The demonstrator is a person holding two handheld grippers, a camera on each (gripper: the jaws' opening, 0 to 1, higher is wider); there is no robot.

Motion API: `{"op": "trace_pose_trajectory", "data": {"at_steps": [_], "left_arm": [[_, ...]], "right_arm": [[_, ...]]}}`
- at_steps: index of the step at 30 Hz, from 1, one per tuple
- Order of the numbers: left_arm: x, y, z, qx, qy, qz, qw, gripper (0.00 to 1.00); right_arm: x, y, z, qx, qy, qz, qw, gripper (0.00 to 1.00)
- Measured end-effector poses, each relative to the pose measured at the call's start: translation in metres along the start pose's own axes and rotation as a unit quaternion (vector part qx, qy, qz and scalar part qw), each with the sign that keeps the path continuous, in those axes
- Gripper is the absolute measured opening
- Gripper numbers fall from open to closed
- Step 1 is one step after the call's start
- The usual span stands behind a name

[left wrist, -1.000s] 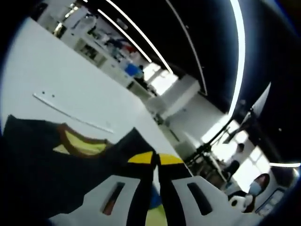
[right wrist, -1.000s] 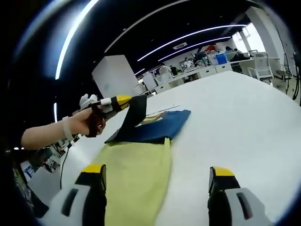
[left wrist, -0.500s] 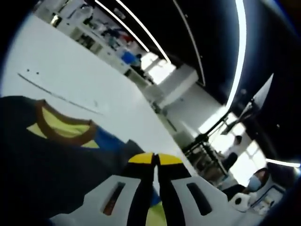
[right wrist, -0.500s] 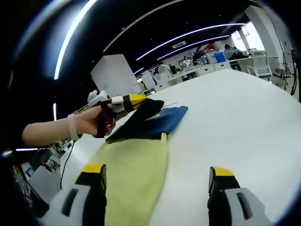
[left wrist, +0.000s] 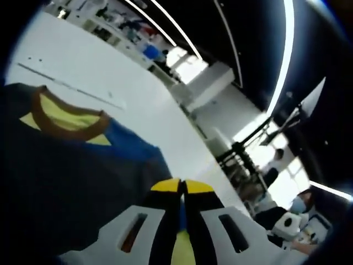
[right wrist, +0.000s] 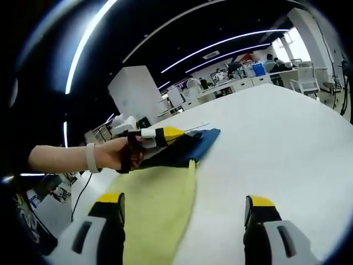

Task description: Fold the garment on the visible template until the final outline fits inside the template.

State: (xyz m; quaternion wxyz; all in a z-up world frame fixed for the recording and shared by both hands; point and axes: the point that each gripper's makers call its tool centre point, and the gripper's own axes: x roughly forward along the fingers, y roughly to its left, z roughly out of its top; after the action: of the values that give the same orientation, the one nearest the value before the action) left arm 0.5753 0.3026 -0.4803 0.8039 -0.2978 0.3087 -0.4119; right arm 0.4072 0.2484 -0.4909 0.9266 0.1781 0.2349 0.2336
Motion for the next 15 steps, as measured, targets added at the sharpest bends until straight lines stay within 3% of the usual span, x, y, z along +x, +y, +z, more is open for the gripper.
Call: {"op": "trace_pose_trajectory", "data": {"at_steps": [3,7,15], "left_arm": [[0.003,0.005,-0.010,0.017,0.019,0.007,0.9996,0.00],[0.003,0.011,-0.015,0.006,0.023,0.011,0.9997,0.00],[0.005,0.014,-0.013,0.005,0.024,0.006,0.9997,0.00]], "right_arm": [[0.000,0.000,-0.001,0.002,0.001,0.000,1.0000,0.90],[0.001,0.001,-0.002,0.002,0.003,0.001,1.0000,0.90],[0.003,-0.004,-0.001,0.005,0.004,0.002,1.0000,0.90]]}}
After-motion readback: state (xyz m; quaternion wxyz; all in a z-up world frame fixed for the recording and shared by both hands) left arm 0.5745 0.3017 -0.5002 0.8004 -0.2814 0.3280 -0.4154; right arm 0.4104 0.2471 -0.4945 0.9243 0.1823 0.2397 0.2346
